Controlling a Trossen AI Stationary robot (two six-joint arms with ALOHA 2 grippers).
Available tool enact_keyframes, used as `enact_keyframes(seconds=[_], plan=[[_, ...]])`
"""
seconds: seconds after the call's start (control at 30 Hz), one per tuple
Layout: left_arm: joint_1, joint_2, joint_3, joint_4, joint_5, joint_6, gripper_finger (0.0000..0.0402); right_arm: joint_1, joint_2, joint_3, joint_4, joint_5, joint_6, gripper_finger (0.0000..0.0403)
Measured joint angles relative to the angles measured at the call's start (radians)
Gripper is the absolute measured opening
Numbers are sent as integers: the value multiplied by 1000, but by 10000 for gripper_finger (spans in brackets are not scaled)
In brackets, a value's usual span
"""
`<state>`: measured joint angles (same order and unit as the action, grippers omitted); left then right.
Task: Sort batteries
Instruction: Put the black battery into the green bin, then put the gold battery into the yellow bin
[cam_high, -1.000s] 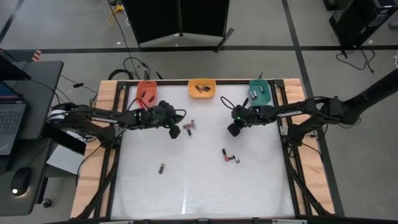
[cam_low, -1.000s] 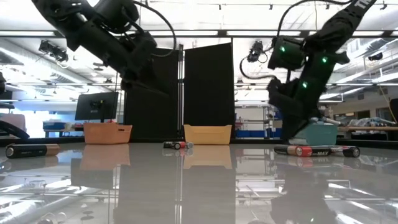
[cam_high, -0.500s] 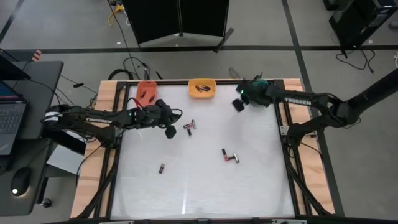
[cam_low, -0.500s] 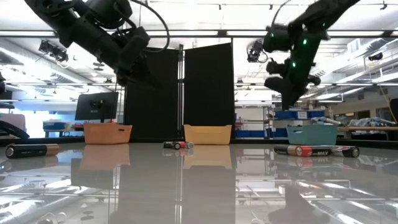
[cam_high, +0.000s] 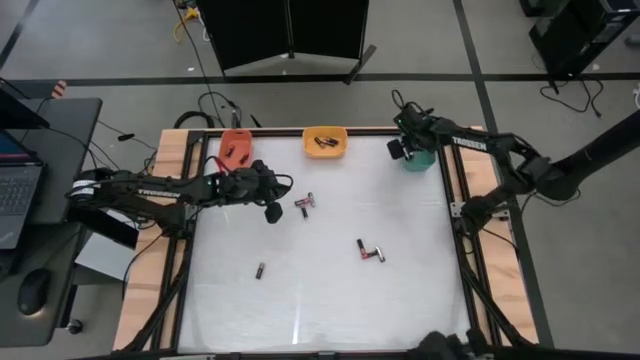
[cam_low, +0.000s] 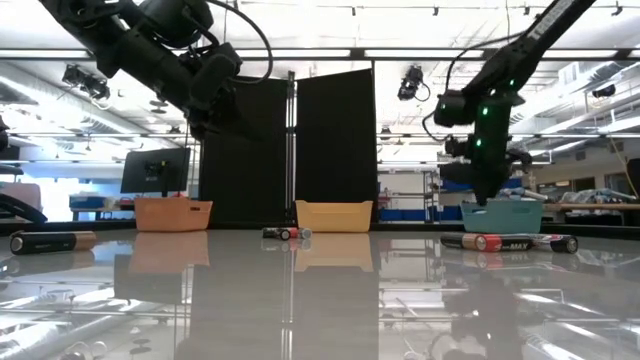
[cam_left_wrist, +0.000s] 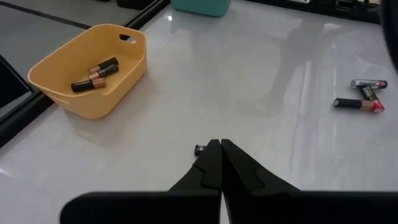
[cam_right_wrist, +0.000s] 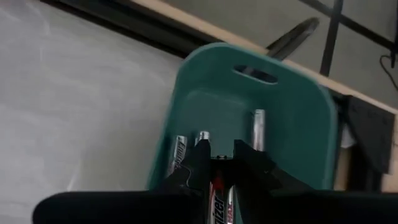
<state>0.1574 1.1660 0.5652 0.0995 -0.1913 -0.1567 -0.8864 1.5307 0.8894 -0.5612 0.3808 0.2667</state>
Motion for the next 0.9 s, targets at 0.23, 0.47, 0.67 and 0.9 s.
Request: enact_keyframes(seconds=[0.23,0.47,0.67,0.9], plan=[[0,0,0,-2,2,-3,5,-15,98,0,54,-16,9,56],[-10,1,0,-10,3,-8,5,-28,135,11,62,-38,20,87],[-9,1,0,-16,3,-9,5,-32,98,14,55,-42,17,98],[-15,-25,70,-210,11,-12,5,-29,-21,14,-1,-57,-57,82]])
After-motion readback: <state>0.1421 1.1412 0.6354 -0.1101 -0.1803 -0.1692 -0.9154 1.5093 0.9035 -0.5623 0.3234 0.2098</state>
